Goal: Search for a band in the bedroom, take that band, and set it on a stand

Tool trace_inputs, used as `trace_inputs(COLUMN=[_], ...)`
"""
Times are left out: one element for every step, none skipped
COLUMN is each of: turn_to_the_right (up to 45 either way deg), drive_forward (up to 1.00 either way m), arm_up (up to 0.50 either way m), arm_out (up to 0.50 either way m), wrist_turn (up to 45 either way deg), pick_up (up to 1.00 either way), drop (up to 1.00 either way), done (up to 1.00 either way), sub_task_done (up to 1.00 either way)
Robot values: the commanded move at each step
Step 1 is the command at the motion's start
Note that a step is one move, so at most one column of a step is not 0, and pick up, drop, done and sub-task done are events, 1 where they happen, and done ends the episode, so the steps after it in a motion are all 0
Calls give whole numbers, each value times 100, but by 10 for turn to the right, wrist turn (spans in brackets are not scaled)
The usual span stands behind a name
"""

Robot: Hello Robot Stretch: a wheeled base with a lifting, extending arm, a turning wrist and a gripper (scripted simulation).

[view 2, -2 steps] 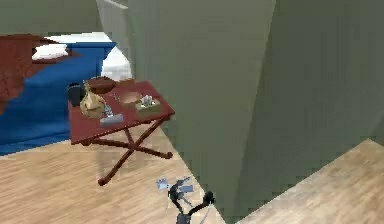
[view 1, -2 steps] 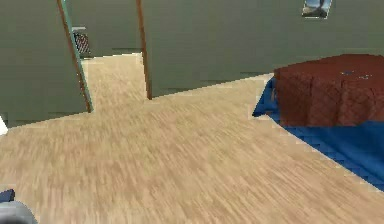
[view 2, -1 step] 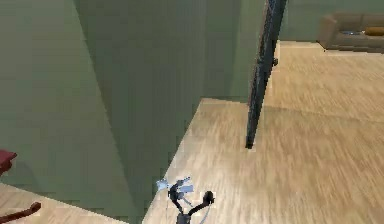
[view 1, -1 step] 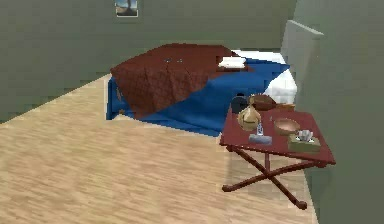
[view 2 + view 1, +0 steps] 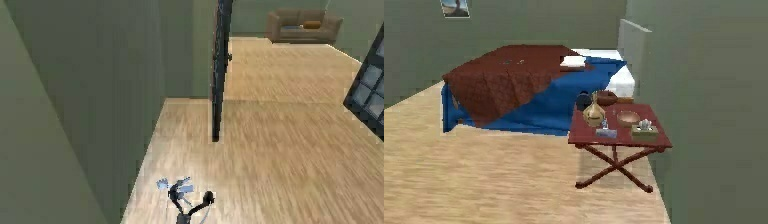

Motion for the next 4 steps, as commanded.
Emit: trace_inputs(turn_to_the_right=[0, -450, -90, 0], drive_forward=[65, 0, 0, 0], arm_up=[0, 0, 0, 0], arm_out=[0, 0, 0, 46], wrist_turn=[0, 0, 0, 0], pick_up=[0, 0, 0, 0], drop=[0, 0, 0, 0], done=[0, 0, 0, 0], sub_task_done=[0, 0, 0, 0])
